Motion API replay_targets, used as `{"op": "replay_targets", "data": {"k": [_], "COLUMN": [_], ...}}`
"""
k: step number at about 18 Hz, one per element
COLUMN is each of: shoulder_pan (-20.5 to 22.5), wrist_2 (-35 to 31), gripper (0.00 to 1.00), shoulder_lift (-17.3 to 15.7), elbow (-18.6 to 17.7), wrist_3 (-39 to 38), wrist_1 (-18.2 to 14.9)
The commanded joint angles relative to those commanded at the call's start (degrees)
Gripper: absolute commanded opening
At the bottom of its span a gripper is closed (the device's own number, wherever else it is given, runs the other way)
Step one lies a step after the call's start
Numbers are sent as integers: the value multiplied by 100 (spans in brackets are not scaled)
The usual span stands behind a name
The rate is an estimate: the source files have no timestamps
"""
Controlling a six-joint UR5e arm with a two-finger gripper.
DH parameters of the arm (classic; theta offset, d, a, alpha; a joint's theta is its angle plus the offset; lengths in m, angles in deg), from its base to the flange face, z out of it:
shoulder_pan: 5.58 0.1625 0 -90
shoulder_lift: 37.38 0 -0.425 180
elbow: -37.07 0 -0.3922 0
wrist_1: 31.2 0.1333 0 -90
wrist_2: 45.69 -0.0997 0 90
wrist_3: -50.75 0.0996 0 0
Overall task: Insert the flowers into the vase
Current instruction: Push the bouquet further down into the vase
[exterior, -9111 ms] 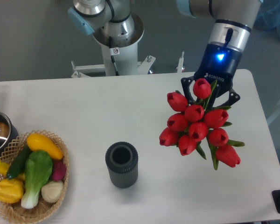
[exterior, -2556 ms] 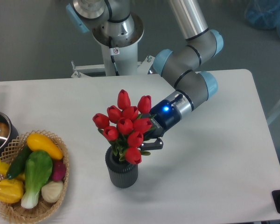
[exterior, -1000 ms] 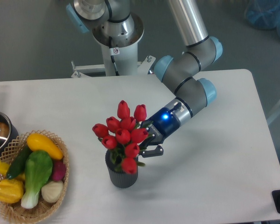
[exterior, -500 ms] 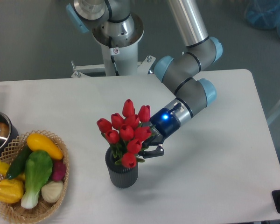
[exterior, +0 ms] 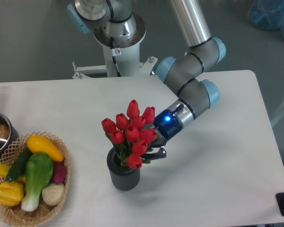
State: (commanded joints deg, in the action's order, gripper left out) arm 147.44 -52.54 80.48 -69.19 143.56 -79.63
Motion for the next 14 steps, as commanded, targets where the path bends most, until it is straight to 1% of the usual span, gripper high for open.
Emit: {"op": "replay_targets", "data": {"k": [3,5,6,8,11,12,14], "shoulder_pan": [9,9,9,9,0,0,0], "wrist_2": [-157,-272,-273,-281,-281,-281,-281], "gripper": [34,36,40,55,56,60,61], "shoulder_lift": [-17,-26,-26,-26,-26,-35,-35], "elbow": [17,18,26,44,53,53,53], "wrist_3": [0,-9,0,0,0,0,0], "wrist_1": [0,0,0,0,0,0,0]}}
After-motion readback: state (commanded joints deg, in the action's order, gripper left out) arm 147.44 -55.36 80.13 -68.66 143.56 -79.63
